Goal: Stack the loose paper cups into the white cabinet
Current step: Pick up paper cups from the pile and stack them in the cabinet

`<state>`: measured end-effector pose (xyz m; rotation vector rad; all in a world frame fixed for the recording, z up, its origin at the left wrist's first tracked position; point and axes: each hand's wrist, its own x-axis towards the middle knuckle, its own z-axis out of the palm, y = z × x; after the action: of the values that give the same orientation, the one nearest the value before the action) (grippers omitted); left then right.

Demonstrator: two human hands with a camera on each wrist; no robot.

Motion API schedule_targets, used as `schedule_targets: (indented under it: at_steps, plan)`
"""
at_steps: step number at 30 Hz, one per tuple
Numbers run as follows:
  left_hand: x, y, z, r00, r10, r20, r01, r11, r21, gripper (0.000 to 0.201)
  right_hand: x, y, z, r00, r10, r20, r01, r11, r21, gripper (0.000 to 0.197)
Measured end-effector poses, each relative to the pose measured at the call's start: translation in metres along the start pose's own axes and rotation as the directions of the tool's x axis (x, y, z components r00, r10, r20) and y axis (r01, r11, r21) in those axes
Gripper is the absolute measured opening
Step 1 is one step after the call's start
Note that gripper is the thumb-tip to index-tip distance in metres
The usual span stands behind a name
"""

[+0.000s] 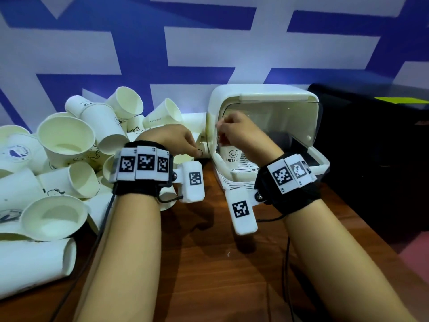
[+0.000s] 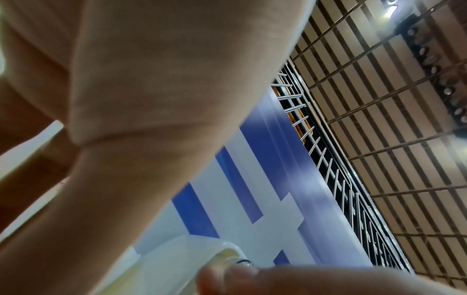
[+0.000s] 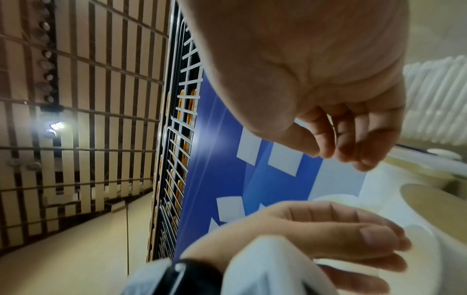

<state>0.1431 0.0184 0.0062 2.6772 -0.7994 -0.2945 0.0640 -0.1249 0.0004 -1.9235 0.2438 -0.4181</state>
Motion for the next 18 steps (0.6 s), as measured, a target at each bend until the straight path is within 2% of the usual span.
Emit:
schedule_targets:
  at_steps: [4,10,13,18]
  plan:
    - [0.007,-0.003,0.008,1.0,-0.003,-0.018,0.004,0.999,0.051,0.015,-0.007,0.004,0.021,0.989,0.04,0.14,-0.02,0.99,-0.141,0.025]
    - [0.014,-0.006,0.015,0.998,-0.026,-0.052,0.028,0.999,0.044,0.027,-0.011,0.012,0.039,0.962,0.134,0.238,-0.047,0.94,-0.339,0.008]
    - [0.016,-0.007,0.019,0.998,-0.029,-0.048,0.03,0.999,0.011,0.028,-0.017,0.011,0.036,0.954,0.147,0.262,-0.017,0.898,-0.44,0.027]
    - [0.02,-0.011,0.024,0.998,-0.015,-0.069,0.014,1.0,-0.013,0.025,-0.023,0.015,0.037,0.928,0.115,0.355,0.069,0.882,-0.466,0.01]
